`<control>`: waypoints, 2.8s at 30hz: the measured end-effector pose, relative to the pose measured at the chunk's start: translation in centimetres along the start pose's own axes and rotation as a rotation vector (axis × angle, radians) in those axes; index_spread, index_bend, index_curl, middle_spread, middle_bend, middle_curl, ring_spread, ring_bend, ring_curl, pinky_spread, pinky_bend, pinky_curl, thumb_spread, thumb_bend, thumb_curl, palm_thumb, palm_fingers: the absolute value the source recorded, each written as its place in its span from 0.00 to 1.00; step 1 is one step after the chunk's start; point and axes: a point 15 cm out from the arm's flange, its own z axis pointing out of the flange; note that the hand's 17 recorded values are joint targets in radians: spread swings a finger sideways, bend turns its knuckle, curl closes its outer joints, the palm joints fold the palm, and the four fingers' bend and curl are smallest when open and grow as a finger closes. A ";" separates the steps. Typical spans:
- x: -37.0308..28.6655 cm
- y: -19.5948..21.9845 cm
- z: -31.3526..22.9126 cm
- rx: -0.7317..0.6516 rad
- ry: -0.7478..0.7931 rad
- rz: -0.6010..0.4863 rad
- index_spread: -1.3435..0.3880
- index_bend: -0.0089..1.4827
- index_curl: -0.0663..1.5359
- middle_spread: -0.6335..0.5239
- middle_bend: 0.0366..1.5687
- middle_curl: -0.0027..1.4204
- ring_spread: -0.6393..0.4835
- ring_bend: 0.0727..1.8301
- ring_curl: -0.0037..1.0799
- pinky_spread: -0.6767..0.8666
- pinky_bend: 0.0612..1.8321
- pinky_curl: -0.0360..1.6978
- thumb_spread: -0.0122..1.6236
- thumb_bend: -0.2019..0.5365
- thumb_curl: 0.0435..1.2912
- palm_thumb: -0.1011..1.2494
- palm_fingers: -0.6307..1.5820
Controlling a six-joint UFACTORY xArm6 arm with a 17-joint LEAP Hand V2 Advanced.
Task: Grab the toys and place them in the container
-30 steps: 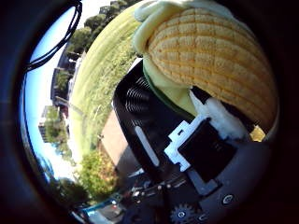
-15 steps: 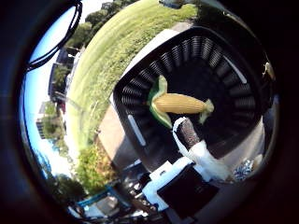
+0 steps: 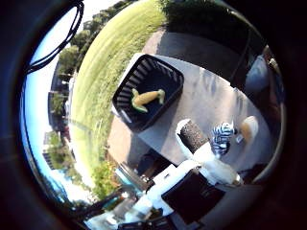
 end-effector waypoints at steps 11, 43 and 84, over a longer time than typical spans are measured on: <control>6.1 6.9 14.8 -0.202 -0.119 0.149 0.69 0.11 0.19 0.71 0.09 0.23 0.86 0.24 0.30 0.78 0.41 0.22 0.69 0.23 0.23 0.48 0.31; 4.9 9.7 28.9 -0.316 -0.206 0.282 0.56 0.19 0.11 0.47 0.64 0.52 0.60 0.69 0.58 0.66 0.72 0.33 0.66 0.34 0.36 0.75 0.80; -30.7 -10.1 -3.1 0.178 -0.231 -0.195 0.11 0.52 0.03 0.39 0.77 0.73 0.49 0.79 0.71 0.53 0.81 0.51 0.71 0.25 0.59 0.74 0.71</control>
